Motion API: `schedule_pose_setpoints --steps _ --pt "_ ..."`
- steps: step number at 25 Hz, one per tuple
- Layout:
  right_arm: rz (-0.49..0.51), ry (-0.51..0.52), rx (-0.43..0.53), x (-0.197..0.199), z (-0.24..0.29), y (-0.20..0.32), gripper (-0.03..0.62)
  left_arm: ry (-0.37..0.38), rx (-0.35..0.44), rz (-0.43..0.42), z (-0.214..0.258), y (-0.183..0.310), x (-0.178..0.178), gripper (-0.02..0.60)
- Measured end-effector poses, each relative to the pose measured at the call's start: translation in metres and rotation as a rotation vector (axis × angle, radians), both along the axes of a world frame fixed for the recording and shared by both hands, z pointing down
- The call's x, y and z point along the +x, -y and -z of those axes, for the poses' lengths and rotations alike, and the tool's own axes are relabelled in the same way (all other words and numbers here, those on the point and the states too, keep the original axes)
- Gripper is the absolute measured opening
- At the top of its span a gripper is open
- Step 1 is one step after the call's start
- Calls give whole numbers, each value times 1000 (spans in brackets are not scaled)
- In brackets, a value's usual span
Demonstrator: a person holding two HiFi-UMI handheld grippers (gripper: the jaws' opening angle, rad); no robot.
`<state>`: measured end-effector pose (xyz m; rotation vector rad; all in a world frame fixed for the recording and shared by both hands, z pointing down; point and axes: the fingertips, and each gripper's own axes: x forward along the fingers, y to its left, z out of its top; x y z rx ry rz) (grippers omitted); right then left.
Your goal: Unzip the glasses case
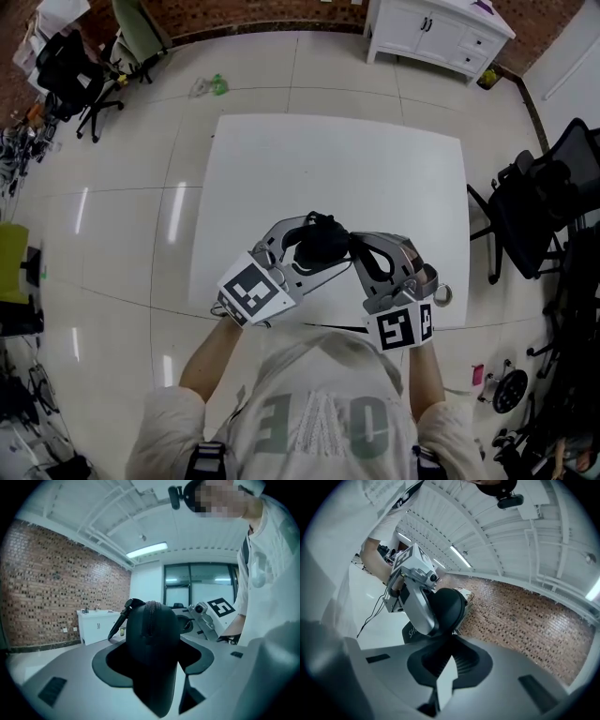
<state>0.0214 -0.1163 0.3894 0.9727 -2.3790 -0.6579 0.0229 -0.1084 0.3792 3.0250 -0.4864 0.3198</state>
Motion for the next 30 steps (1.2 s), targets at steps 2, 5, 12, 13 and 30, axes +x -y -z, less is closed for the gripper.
schedule_pose_setpoints --steps 2,5,12,13,30 --pt "-6 -54 2 3 -9 1 -2 108 39 10 -11 1 2 258" --pt "2 -145 20 5 -18 0 -2 340 113 19 -43 1 -2 258" --pt "51 -309 46 -1 -33 -13 -2 662 168 24 -93 1 -12 256" --pt "57 -330 50 -2 -34 -15 -2 691 173 19 -96 0 -13 256" --pt "147 -387 83 -24 -27 -39 -2 834 310 1 -103 -3 -21 258"
